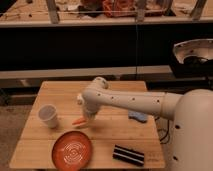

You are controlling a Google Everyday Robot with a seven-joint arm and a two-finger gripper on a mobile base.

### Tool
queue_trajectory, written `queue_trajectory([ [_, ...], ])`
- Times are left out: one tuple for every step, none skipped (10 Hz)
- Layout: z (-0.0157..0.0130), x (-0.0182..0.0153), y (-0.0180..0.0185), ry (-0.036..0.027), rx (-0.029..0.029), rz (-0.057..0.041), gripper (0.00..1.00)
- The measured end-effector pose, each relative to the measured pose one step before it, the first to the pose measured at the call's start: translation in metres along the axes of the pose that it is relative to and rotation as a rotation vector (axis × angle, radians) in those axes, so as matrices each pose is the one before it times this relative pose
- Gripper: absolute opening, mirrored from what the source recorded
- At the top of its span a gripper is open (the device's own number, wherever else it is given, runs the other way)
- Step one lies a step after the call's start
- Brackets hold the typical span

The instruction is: Place the pepper in the ceramic bowl

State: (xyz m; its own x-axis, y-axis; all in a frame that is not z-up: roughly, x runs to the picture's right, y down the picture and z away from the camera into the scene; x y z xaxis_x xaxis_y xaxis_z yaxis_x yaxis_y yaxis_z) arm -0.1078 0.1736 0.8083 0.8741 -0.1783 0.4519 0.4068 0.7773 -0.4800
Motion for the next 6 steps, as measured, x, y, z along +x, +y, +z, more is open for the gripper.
queue_trajectory([
  [0.00306, -0.00693, 0.00675, 0.00078, -0.00436, -0.00942, 0.00],
  [-0.00137, -0.00632, 0.00399, 0.00141, -0.00330, -0.01230, 0.00],
  [-0.00474, -0.00524, 0.00352, 0.00067, -0.00332, -0.00870, 0.00],
  [-0.00539, -0.00480, 0.00438, 0.00087, -0.00436, -0.00773, 0.00],
  [-0.00484, -0.00568, 0.00391, 0.00055, -0.00059, -0.00824, 0.00],
  [0.00031, -0.00108, 0.00460, -0.00064, -0.00431, -0.00045, 0.00],
])
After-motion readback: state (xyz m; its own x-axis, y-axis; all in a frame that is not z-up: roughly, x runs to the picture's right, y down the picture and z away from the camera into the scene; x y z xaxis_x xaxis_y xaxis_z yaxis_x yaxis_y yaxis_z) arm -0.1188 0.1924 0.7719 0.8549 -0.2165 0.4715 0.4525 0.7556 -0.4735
